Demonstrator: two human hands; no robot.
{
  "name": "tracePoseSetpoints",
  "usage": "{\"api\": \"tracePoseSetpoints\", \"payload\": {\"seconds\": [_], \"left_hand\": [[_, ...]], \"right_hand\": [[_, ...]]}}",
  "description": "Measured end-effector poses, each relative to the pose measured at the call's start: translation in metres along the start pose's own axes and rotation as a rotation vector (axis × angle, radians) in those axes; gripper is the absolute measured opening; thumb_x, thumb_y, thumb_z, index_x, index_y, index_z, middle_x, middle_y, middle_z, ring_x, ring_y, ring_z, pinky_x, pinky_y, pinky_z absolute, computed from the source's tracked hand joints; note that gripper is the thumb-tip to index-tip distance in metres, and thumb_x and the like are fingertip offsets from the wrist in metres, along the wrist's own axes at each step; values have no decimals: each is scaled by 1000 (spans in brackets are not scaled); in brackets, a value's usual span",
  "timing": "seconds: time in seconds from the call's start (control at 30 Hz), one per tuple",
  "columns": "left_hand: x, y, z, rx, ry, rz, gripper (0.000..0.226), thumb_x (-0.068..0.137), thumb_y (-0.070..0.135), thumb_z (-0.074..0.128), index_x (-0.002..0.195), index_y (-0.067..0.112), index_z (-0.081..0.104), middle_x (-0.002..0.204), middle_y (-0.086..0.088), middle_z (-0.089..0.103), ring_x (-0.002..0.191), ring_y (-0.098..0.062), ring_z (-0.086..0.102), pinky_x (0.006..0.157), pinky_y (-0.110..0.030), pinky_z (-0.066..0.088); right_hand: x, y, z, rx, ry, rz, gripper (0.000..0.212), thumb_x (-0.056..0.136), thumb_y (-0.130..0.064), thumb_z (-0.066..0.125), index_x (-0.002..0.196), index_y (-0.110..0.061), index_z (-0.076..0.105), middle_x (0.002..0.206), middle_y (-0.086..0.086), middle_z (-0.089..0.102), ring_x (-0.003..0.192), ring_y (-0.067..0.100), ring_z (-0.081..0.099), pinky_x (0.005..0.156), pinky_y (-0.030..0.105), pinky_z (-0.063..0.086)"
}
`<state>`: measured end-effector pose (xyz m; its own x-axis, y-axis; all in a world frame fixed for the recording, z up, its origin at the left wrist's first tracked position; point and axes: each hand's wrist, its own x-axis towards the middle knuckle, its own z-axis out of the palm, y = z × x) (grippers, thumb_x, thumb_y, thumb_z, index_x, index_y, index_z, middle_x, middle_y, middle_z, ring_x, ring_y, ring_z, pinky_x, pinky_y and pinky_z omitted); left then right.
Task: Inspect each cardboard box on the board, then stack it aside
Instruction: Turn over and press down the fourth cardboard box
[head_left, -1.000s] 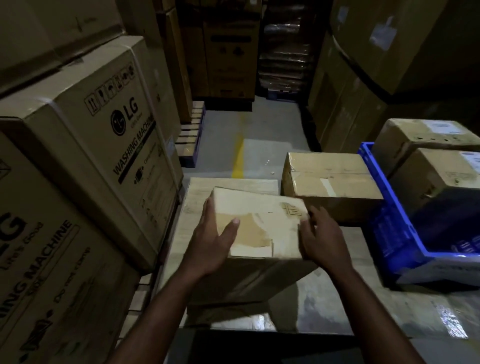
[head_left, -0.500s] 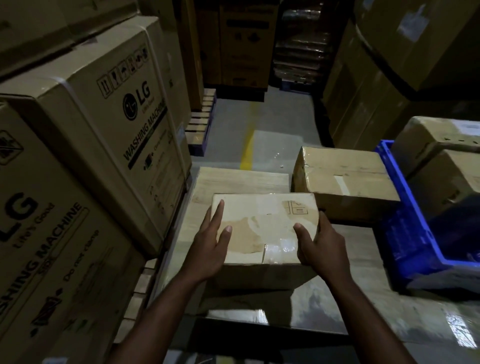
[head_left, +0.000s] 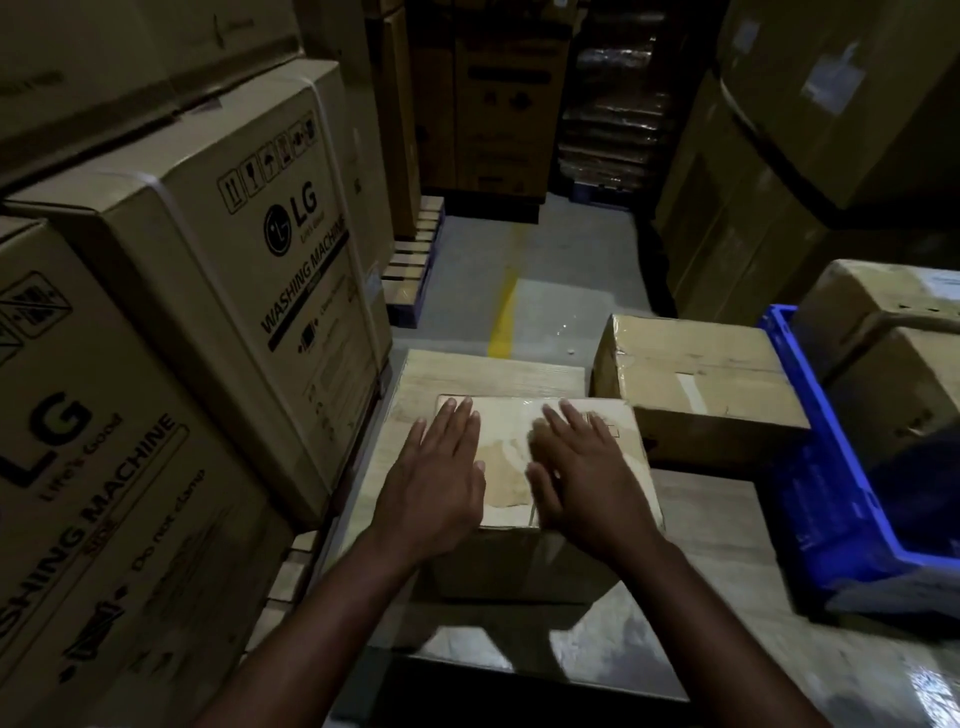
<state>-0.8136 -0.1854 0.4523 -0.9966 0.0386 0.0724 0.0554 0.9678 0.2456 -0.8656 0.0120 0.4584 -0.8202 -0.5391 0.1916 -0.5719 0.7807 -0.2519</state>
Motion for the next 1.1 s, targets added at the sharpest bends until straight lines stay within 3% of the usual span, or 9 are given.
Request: {"api": "tracePoseSetpoints", "payload": {"seconds": [0.1, 0.2, 0.43, 0.57, 0.67, 0.77, 0.9, 1.1], "left_hand": [[2, 0, 3, -90, -12, 51, 71, 96, 48, 9, 160, 16, 8, 166, 3, -3, 152, -7, -11, 125, -36, -3], [0, 1, 12, -36, -20, 79, 72, 94, 45, 7, 159, 13, 13, 167, -1, 6, 153, -9, -4, 125, -37, -1], [8, 0, 8, 26, -14, 115, 73, 94, 40, 9, 158, 7, 20, 166, -8, 14, 154, -19, 7, 125, -37, 1], [5, 3, 5, 47, -6, 106, 74, 93, 42, 7, 158, 8, 19, 166, -9, 13, 154, -19, 7, 125, -37, 3], [9, 12, 1, 8, -44, 44, 75, 91, 43, 6, 159, 11, 5, 167, -6, -1, 154, -17, -2, 125, -36, 1], [15, 28, 4, -63, -16, 16, 74, 94, 47, 15, 159, 15, -4, 167, -3, -11, 154, -16, -7, 125, -37, 2], [14, 34, 15, 63, -55, 71, 78, 92, 53, 1, 160, 15, 4, 168, -3, -1, 154, -17, -5, 125, -39, 1], [20, 32, 13, 79, -86, 75, 85, 86, 56, -7, 160, 16, 3, 168, 0, -3, 154, -14, -5, 124, -35, -3]], "right_hand": [[14, -16, 5, 120, -65, -44, 58, 99, -34, 29, 150, -11, 43, 161, 8, 35, 153, 20, 21, 122, 30, 4], [14, -18, 18, 82, -96, -66, 66, 99, -37, 15, 156, -9, 33, 164, 9, 27, 154, 19, 15, 122, 28, 1], [21, -18, 19, 34, -154, -55, 64, 99, -33, 24, 158, -8, 24, 166, 10, 18, 156, 20, 8, 122, 30, -2], [18, -19, 10, 178, -134, -39, 58, 101, -29, 29, 154, -8, 36, 163, 11, 28, 154, 21, 17, 122, 28, 4], [18, -10, -3, 278, -67, 24, 48, 104, -22, 41, 150, -8, 43, 162, 11, 31, 152, 22, 22, 121, 27, 11], [12, 9, -9, 105, -31, 52, 51, 106, -24, 40, 154, -9, 36, 164, 9, 27, 154, 21, 17, 123, 30, 7], [0, 19, 1, 27, -70, 58, 53, 107, -24, 36, 157, -7, 28, 166, 12, 21, 155, 24, 13, 123, 31, 0], [5, 19, 4, -2, -89, 68, 55, 108, -23, 33, 159, -6, 20, 167, 11, 14, 156, 23, 7, 119, 29, -7]]}}
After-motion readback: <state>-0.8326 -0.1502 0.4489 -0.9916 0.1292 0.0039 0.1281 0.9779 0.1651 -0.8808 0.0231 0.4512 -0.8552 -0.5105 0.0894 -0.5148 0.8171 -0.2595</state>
